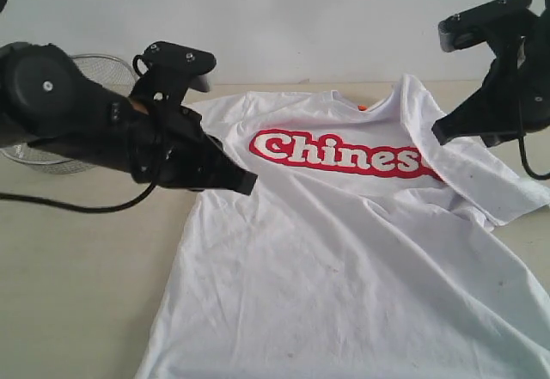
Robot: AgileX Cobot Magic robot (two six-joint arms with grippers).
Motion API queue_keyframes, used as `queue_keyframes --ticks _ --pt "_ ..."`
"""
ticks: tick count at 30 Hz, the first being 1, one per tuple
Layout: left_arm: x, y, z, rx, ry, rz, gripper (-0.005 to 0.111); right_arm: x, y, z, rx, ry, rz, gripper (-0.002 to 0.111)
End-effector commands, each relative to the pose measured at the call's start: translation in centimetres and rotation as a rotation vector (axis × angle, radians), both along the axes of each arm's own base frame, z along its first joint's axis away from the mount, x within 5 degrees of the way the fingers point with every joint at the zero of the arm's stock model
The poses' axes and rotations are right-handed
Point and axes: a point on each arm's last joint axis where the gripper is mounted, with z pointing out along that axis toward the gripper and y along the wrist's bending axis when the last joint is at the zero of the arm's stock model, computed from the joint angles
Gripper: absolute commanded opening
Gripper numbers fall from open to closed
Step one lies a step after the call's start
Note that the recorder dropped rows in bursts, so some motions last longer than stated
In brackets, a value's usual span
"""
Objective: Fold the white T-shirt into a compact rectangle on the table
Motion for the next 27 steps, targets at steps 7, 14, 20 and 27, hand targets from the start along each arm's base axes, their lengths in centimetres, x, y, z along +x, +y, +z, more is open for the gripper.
queue_keyframes --ticks 7,14,20,27 --pt "9.9 1.6 -5.2 0.045 0.208 0.076 0.005 8.4 0.1 -3.4 0.094 0.067 0.136 0.005" --pt "13.0 -0.3 -9.1 0.065 0.275 0.025 0.005 11.6 0.9 -6.9 0.154 0.044 0.031 0.055" --pt "12.5 0.3 -10.9 0.141 0.370 0.038 0.005 13.5 0.3 -8.2 0.023 0.036 -0.009 0.055" --pt "12.4 1.0 -11.2 0.205 0.395 0.062 0.005 14.8 0.4 -9.8 -0.011 0.092 -0.016 0.055"
